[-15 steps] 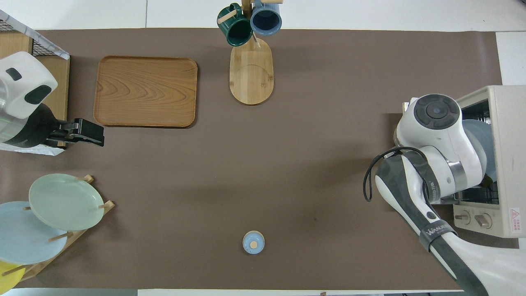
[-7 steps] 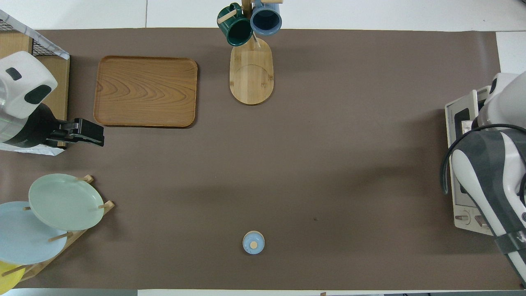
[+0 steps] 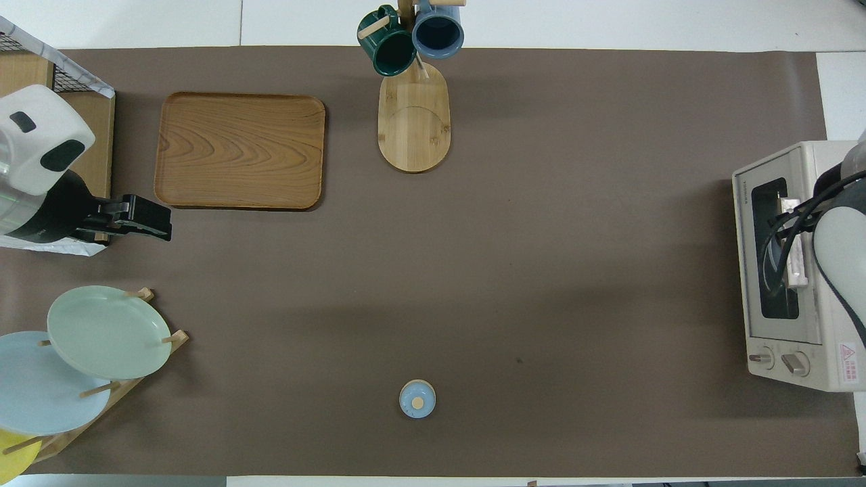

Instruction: Put eggplant into oven

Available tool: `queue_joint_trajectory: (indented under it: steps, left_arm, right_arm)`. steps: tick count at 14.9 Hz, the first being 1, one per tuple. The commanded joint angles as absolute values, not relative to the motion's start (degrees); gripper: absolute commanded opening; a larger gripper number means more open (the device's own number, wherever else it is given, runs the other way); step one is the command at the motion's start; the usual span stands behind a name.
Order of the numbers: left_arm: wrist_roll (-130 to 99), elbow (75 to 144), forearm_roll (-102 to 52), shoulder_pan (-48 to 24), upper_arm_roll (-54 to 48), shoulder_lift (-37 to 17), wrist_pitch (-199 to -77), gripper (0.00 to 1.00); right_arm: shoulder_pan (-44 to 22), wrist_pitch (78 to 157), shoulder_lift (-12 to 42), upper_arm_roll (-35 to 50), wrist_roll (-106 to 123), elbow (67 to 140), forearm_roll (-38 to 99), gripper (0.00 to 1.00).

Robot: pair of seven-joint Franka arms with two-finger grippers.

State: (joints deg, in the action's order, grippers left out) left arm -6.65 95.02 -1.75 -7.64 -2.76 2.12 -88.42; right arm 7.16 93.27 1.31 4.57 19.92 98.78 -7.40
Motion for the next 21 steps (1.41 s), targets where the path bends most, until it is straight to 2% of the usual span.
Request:
queue_joint_trajectory:
  steps: [1, 2, 7, 10, 12, 15, 21]
  left_arm:
    - [-6.3, 95.0, -0.7, -6.9, -3.2, 2.6, -87.9, 1.00]
    - [-6.3, 95.0, -0.7, -6.9, -3.3, 2.5, -87.9, 1.00]
    - [-6.3, 95.0, -0.7, -6.9, -3.3, 2.6, -87.9, 1.00]
    - [-6.3, 95.0, -0.7, -6.9, -3.3, 2.5, -87.9, 1.00]
    - [-6.3, 95.0, -0.7, -6.9, -3.2, 2.6, -87.9, 1.00]
    - [-6.3, 95.0, -0.7, -6.9, -3.2, 2.5, -87.9, 1.00]
    - [-6.3, 95.0, -0.7, -6.9, -3.3, 2.5, -87.9, 1.00]
  right_arm:
    - [4.8, 90.1, 1.8, 5.0, 17.2, 94.4, -5.9, 0.57]
    - [4.1, 90.1, 1.7, 5.4, 15.6, 94.2, -5.7, 1.00]
    - [4.0, 87.4, 2.4, 5.3, 8.8, 89.9, -2.3, 1.00]
    - [4.0, 87.4, 1.7, 5.2, 9.0, 90.5, -2.2, 1.00]
    - [3.1, 87.7, -0.7, 5.2, 8.5, 93.0, -2.4, 1.00]
    - [0.2, 87.5, -1.2, 2.7, 8.8, 93.4, -3.3, 1.00]
    - [0.2, 87.9, -1.7, 0.7, 8.6, 93.7, -3.3, 1.00]
